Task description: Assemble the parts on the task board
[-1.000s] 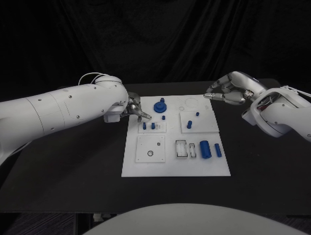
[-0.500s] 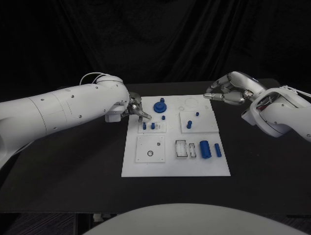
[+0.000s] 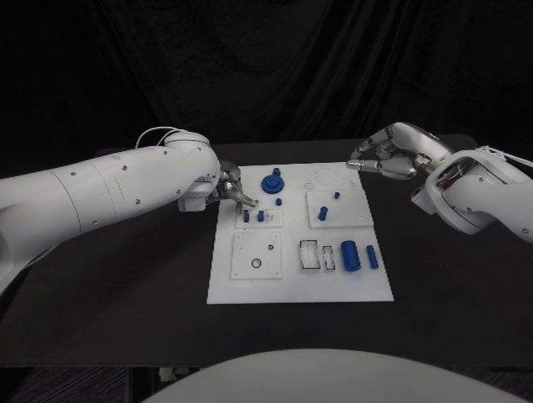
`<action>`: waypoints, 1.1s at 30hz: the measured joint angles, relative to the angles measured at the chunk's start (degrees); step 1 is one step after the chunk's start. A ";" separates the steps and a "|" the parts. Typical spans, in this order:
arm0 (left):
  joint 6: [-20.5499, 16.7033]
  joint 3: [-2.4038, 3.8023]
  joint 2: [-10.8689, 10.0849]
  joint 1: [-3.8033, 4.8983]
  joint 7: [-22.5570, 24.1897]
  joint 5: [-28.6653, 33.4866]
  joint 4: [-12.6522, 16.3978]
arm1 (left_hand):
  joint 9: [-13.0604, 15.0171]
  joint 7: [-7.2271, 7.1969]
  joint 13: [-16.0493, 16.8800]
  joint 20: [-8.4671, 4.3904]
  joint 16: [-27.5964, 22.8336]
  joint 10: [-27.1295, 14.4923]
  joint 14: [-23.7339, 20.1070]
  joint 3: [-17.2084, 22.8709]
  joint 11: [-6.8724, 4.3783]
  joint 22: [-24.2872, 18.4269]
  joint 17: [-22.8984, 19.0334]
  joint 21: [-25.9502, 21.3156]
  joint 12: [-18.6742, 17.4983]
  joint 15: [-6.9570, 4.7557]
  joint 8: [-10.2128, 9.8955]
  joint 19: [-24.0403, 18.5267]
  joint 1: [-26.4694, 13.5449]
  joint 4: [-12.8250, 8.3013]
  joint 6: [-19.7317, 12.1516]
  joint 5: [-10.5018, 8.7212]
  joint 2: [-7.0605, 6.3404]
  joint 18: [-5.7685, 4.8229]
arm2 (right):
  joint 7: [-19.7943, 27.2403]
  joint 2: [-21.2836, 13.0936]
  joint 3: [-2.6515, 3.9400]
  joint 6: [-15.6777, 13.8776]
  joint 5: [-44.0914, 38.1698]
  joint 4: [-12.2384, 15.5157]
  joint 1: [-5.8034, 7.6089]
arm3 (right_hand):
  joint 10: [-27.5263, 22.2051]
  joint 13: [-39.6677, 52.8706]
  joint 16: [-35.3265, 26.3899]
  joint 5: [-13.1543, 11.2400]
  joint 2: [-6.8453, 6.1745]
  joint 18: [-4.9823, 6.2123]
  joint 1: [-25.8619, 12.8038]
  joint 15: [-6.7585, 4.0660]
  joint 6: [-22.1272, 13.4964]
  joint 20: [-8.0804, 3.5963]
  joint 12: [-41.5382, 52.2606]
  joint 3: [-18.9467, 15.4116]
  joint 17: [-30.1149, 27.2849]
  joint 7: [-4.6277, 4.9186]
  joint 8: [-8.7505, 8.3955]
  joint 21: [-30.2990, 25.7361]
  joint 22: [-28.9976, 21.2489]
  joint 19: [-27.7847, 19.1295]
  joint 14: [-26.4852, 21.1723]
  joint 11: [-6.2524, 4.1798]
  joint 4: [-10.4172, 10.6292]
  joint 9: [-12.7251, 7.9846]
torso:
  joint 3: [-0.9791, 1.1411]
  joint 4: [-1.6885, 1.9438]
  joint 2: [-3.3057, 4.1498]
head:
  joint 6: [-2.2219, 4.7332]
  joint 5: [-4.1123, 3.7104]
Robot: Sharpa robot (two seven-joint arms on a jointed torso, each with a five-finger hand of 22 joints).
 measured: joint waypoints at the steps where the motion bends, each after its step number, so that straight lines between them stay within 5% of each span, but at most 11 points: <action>1: 0.09 0.00 0.02 -0.06 0.00 0.00 -0.03 | 0.00 0.00 0.00 0.00 0.00 0.00 0.00 0.00 0.00 0.00 0.00 0.00 0.00 0.00 0.00 0.00 0.00 0.00 0.00 0.00 0.00 0.00 | 0.00 0.01 0.00 0.01 0.00 -0.01 0.00 | 0.00 0.00 0.00 0.00 0.00 0.00 0.00 0.00 0.00 0.00 0.00 0.00 0.00 0.00 0.00 0.00 0.00 0.00 0.00 0.00 0.00 0.00 | 0.00 -0.01 0.00 | 0.00 0.00; 20: 0.96 0.00 0.06 -0.63 0.34 0.01 -0.13 | -0.34 0.00 0.00 0.00 0.00 0.00 0.00 0.59 0.00 0.04 0.03 -0.23 0.00 0.00 -0.23 0.00 0.80 -0.58 0.00 0.29 0.34 0.00 | -0.05 0.25 0.00 0.17 -0.01 -0.19 -0.05 | 0.00 0.04 0.00 0.00 -0.01 0.00 -0.01 0.00 0.00 0.00 -0.15 0.16 0.00 0.00 0.00 0.00 -0.01 0.00 0.00 0.00 0.16 -0.04 | 0.00 0.01 0.01 | 0.00 -0.47; 33: 1.27 0.00 0.13 -0.75 0.66 0.01 -0.21 | -1.26 -0.21 0.00 0.00 0.00 0.00 0.00 2.06 0.00 0.03 0.04 -0.45 0.00 0.00 -1.07 0.00 1.72 -2.05 -0.21 2.83 0.34 0.00 | -0.22 0.35 0.00 0.36 -0.01 -0.21 -0.07 | 0.00 0.00 0.00 0.54 0.17 0.00 0.61 0.00 0.00 0.00 -0.11 0.16 0.00 0.00 -0.21 -0.26 -0.02 0.00 0.00 0.00 0.16 -0.10 | -0.02 0.05 -0.01 | 0.00 -0.33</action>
